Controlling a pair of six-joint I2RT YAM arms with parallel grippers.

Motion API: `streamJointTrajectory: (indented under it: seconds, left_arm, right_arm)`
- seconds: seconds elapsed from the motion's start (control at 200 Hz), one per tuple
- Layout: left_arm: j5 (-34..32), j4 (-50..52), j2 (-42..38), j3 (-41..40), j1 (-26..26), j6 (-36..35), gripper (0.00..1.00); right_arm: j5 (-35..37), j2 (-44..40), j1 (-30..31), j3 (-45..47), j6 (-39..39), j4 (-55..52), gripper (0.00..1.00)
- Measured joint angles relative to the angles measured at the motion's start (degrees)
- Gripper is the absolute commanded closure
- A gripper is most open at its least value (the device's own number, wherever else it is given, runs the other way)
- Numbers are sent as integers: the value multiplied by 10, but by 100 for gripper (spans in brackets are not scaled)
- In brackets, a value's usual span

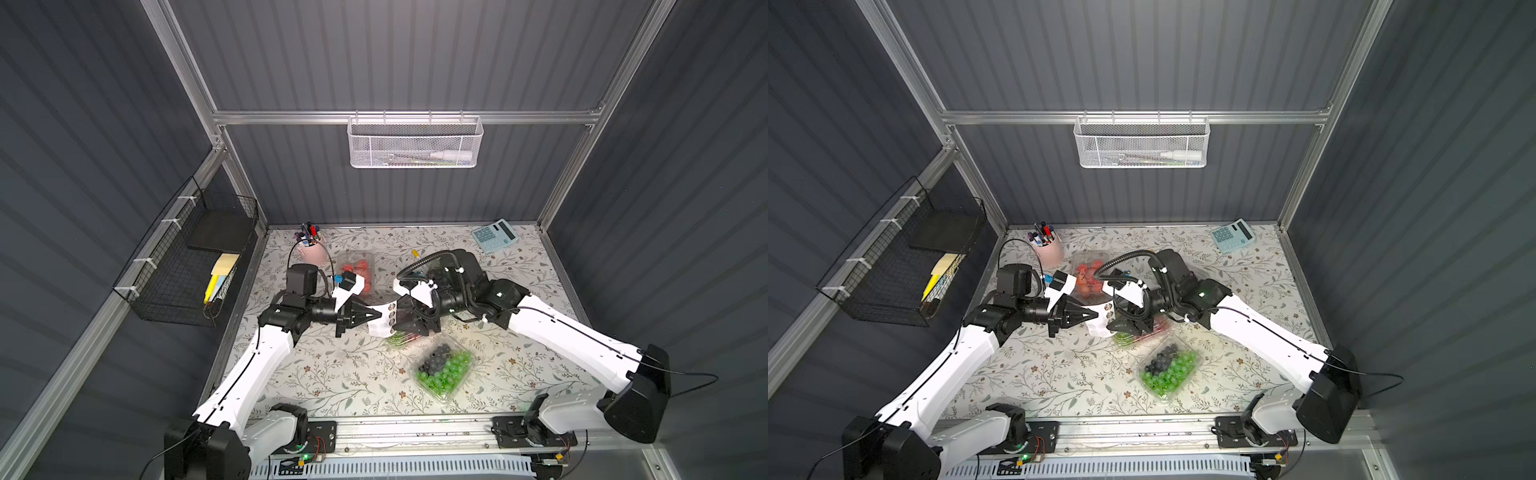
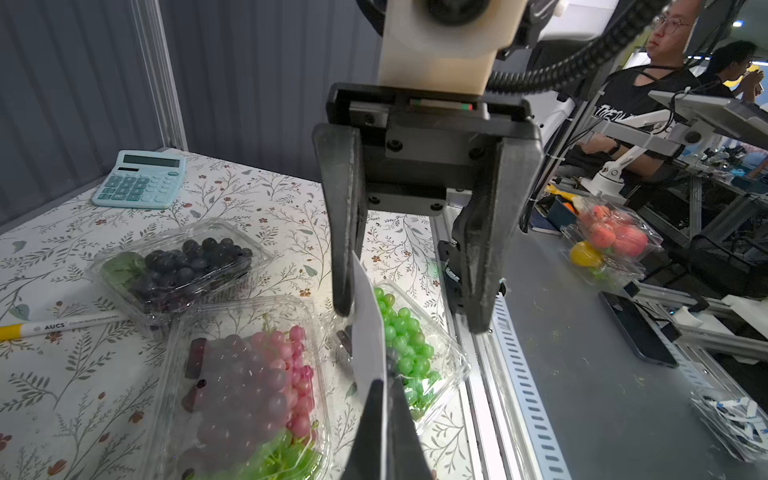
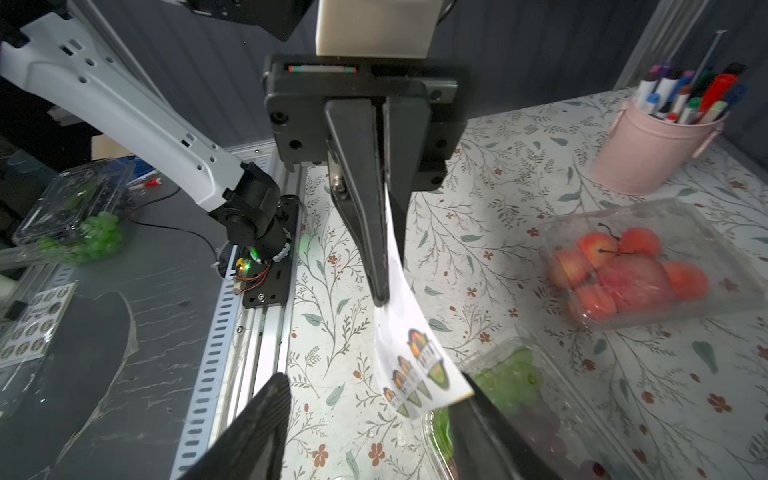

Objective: Label fruit boxes
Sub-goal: Pick up the label sticker from the center of the board, then adjust the label sticker.

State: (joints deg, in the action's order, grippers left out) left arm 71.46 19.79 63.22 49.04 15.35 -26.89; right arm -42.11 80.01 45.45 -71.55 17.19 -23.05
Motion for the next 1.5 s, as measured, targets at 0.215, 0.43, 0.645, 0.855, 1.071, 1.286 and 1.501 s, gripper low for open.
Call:
streamJointTrajectory:
  seconds: [0.215,0.43,0.645,0.855,1.071,1.286,1.501]
  left_arm:
    - [0,8,0,0,1,-10,100]
    - [0,8,0,0,1,-12,100]
    - [0,8,0,0,1,-12,100]
    - [2,8,0,1,5,-11,83]
    - [7,9,0,6,15,-10,94]
    - [8,12,0,10,18,-10,100]
    - [7,12,3,11,32,-10,100]
  right_arm:
    - [-45,7,-3,-8,22,-14,55]
    - [-59,7,-12,-8,25,-21,73]
    - [-63,7,-19,-8,32,-21,100]
    - [-64,7,-20,-8,33,-24,100]
    - [-58,7,-20,-8,34,-25,100]
    - [-54,9,-23,-8,34,-25,100]
    - [-52,17,-24,-8,34,-19,100]
